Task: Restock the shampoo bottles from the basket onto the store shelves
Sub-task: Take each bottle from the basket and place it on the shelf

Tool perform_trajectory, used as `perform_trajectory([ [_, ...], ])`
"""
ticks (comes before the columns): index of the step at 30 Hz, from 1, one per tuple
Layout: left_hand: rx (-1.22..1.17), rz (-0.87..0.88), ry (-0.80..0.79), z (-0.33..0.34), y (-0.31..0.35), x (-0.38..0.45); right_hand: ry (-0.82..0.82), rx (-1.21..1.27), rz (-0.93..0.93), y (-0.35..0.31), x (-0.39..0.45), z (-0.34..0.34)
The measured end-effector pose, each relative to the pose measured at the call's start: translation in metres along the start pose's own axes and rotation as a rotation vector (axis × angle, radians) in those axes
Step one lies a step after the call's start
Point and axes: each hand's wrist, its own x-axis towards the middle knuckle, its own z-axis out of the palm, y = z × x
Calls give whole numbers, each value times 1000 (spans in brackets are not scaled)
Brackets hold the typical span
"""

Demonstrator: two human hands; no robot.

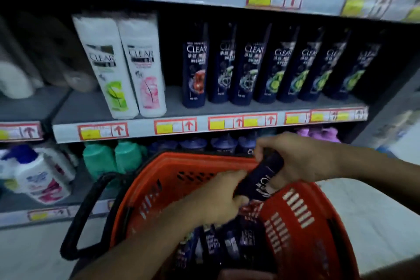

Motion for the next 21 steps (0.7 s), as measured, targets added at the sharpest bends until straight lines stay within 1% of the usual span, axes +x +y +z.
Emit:
perform_trajectory([
  [3,-125,-11,89,-20,11,-9,182,102,-73,-23,-11,-31],
  [5,-173,-18,136,-28,19,-16,320,161,-140,-33,-11,-42],
  [6,-191,-23,185,-30,21,-18,374,204,-166,-36,-10,-45],
  [9,-204,-55,421,-39,22,-15,526,360,-196,-41,3,-44],
  [12,-165,-36,630,-54,19,-3,767,464,-259,-52,20,-41],
  [14,-151,-39,748,-67,18,8,920,590,-235,-63,35,-38],
  [16,-197,-61,819,-82,16,19,981,722,-175,-73,54,-30],
  [17,-229,-60,842,-90,16,25,988,745,-141,-76,66,-25],
  [19,-243,-45,891,-105,14,37,938,753,-83,-78,88,-17],
  [21,-211,-46,908,-118,12,49,894,780,-56,-78,107,-15],
])
